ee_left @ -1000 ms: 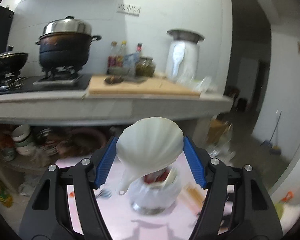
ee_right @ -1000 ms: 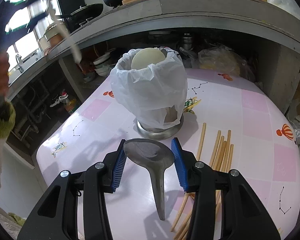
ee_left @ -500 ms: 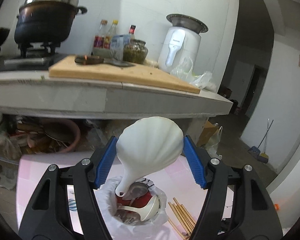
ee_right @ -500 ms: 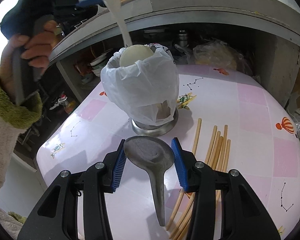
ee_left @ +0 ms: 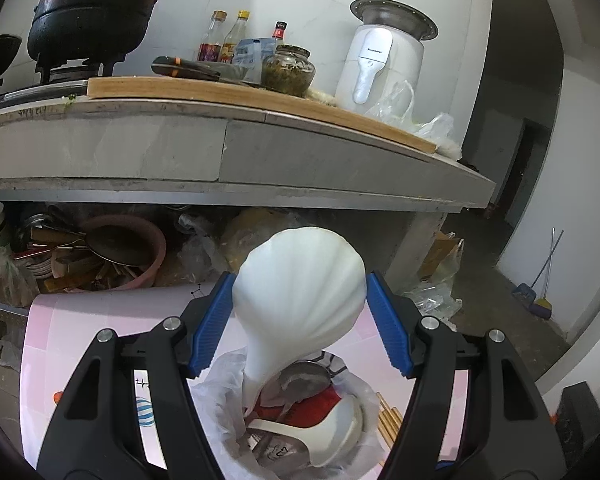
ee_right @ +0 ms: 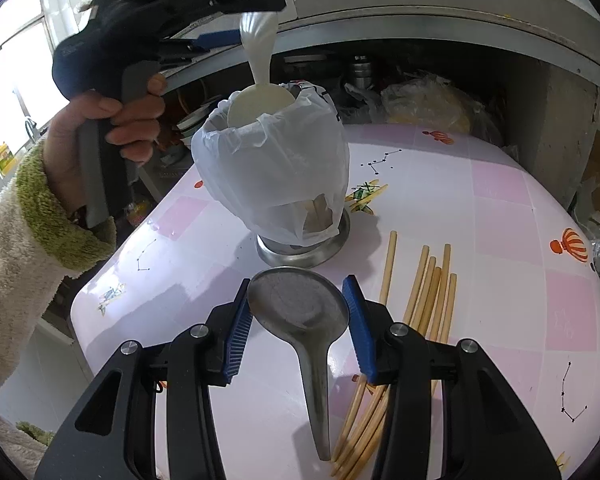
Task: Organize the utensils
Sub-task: 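Lower the white spoon into the holder and open the left gripper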
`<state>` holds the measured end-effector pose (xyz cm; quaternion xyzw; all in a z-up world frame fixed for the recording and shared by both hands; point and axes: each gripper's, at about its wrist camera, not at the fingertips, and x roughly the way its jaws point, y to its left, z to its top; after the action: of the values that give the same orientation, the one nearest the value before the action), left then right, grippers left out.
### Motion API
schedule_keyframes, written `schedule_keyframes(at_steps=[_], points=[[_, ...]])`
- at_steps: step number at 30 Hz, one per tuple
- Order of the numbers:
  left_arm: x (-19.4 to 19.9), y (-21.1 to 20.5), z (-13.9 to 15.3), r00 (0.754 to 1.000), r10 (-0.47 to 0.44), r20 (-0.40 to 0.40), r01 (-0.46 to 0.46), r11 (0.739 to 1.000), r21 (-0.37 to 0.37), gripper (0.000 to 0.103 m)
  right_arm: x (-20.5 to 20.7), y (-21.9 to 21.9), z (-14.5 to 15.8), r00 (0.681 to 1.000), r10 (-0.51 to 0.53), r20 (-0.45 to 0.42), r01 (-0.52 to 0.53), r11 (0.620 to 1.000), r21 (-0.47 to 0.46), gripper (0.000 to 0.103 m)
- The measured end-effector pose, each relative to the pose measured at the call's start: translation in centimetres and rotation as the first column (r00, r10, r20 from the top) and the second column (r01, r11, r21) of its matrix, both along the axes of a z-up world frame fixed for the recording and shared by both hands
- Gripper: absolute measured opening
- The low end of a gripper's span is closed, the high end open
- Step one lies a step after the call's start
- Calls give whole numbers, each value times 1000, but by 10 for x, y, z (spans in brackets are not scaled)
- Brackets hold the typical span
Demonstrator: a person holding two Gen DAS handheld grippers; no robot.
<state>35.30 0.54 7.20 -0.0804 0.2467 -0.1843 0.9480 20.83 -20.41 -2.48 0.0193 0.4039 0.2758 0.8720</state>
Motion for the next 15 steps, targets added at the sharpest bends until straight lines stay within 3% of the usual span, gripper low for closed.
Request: schedule_keyframes(at_steps=[15], points=[[-4,-2,-27,998,-7,-57,10,998,55,67,0,-2,0,1000,-6,0,6,1000,-3,44]])
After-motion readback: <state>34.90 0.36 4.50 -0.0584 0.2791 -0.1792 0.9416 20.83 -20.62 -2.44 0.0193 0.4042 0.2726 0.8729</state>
